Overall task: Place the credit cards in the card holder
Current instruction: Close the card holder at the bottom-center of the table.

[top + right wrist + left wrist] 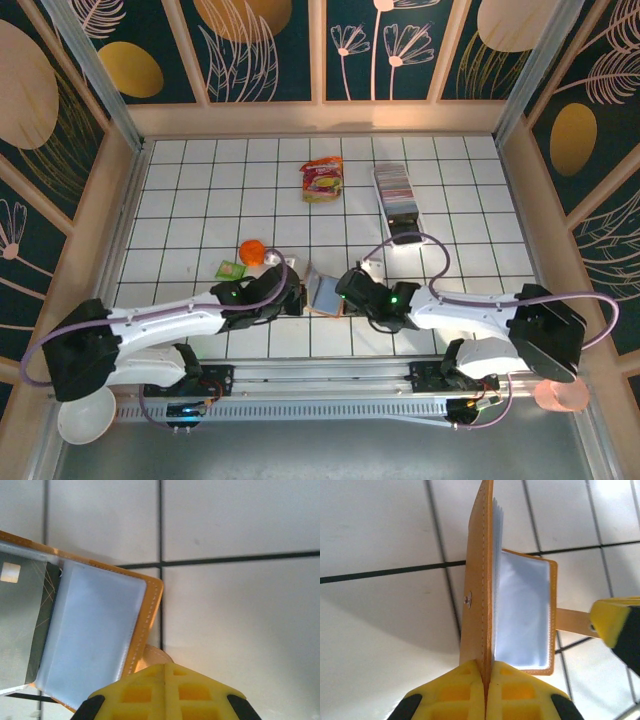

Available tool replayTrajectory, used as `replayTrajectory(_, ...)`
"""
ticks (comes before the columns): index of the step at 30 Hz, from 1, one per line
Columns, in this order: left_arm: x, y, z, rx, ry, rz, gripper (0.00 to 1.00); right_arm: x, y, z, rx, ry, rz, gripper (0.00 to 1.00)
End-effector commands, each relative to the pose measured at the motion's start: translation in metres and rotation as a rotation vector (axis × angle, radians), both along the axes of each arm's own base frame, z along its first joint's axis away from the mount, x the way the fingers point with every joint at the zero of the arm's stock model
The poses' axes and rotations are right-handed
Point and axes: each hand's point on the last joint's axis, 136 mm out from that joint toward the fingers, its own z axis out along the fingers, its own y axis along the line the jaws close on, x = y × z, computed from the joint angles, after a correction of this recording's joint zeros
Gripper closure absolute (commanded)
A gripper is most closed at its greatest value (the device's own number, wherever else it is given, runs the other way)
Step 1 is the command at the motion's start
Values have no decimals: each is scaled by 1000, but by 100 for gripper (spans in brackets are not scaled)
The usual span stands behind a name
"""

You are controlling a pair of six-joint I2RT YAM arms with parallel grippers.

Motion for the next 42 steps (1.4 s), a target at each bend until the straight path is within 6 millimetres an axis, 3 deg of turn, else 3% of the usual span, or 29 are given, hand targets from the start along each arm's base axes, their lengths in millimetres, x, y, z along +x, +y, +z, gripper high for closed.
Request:
replayTrajectory(1,-1,54,-12,202,-9,135,100,11,26,14,39,-42,72,100)
replayTrajectory(4,-6,71,-21,275,24,166,100,15,43,14,64,-40,119,100)
replayTrajectory(7,-11,73,-26,304,61,165,100,20,61,12,115,-30,162,100)
replayTrajectory(13,-13,49,-20,226,95,113,100,27,76,5,163,-14,186,100)
replayTrajectory(18,-11,24,-16,204,100,42,98,29,72,3,193,-15,180,100)
replayTrajectory(23,-11,-5,-15,155,116,-19,80,28,64,-1,199,-7,161,100)
replayTrajectory(28,-10,-36,-13,36,129,-65,69,27,52,-2,210,-6,134,100)
replayTrajectory(31,-7,-45,-23,21,137,-65,70,27,40,-4,200,-10,106,100)
replayTrajectory(35,-3,-50,-35,0,138,-42,83,28,27,-4,196,-18,72,100)
replayTrajectory(39,-1,-53,-39,-23,132,-35,86,27,22,-4,196,-19,67,100)
replayTrajectory(42,2,-41,-43,-12,116,16,88,27,24,-2,196,-19,72,100)
